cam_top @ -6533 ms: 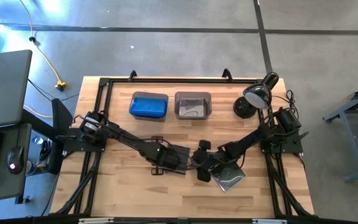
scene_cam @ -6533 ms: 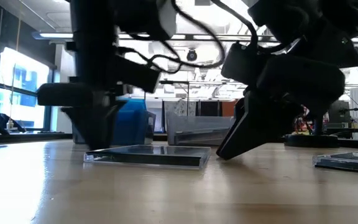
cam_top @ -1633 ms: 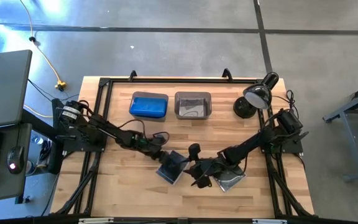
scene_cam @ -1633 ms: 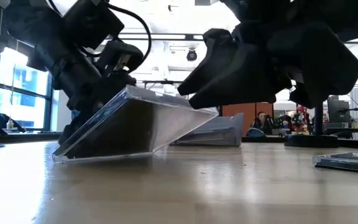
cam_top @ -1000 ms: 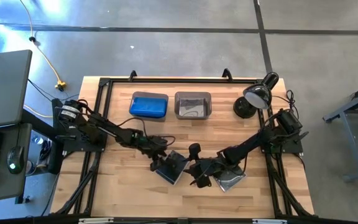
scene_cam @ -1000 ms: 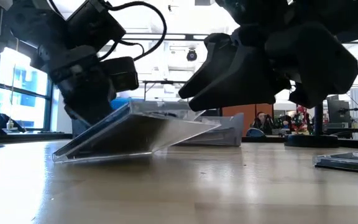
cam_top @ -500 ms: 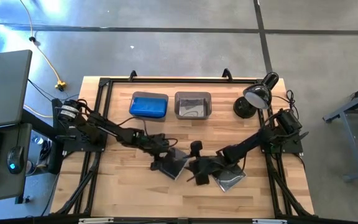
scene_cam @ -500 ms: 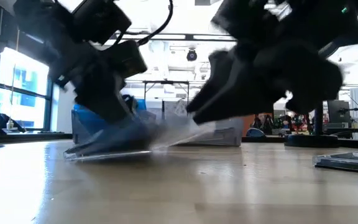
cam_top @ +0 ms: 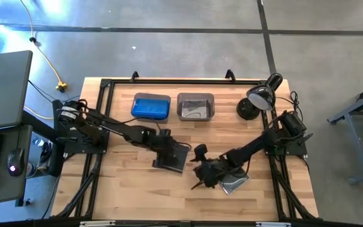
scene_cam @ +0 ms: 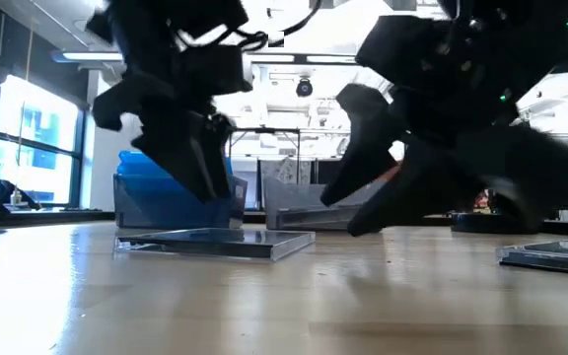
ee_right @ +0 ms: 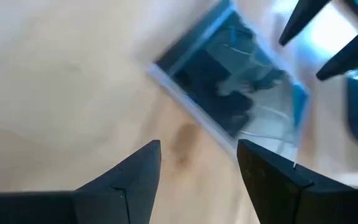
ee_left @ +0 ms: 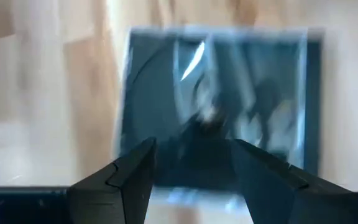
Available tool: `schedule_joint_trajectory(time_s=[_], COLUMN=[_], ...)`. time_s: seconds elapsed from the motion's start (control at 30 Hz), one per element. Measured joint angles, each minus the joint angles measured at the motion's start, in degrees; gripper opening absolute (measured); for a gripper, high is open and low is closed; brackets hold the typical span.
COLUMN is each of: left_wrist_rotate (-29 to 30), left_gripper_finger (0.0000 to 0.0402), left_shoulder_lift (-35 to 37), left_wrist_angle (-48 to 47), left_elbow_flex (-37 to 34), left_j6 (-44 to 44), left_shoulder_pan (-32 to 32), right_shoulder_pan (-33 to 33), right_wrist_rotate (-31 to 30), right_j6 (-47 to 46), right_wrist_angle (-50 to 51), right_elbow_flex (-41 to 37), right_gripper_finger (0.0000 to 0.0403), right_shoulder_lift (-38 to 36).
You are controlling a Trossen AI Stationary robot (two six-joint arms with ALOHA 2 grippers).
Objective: Pick & place jewel cases by type
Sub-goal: Put the top black CD case into the right black bin
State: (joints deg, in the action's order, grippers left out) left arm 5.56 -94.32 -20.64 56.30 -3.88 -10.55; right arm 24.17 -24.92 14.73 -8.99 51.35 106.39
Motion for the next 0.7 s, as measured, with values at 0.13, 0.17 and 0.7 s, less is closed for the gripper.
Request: schedule_joint_trajectory(time_s=[0.13,0.17,0.7], left_wrist_rotate=[4.40,5.16,-3.96], left_gripper_finger=[0.0206,0.0206,0.0206], left_shoulder_lift=[0.07,0.09,-7.02], left_wrist_angle=[-17.88,-21.18,-15.86], left_elbow_flex=[7.56,8.34,3.82], left_j6=[-7.68,-8.23,-7.06], left_shoulder_pan=[0.02,0.02,0.04], right_shoulder_pan=[-2.41,-3.12,-6.86], right_wrist_rotate=[-1.09,-0.32,7.20], right_j6=[2.01,1.84,2.30], right_wrist_angle=[-0.63,-0.74,-2.46], right_elbow_flex=[0.00,0.00,0.02], right_gripper_finger=[0.0208,0.0208,0.0209], right_shoulder_lift=[-0.02,-0.03,0.63])
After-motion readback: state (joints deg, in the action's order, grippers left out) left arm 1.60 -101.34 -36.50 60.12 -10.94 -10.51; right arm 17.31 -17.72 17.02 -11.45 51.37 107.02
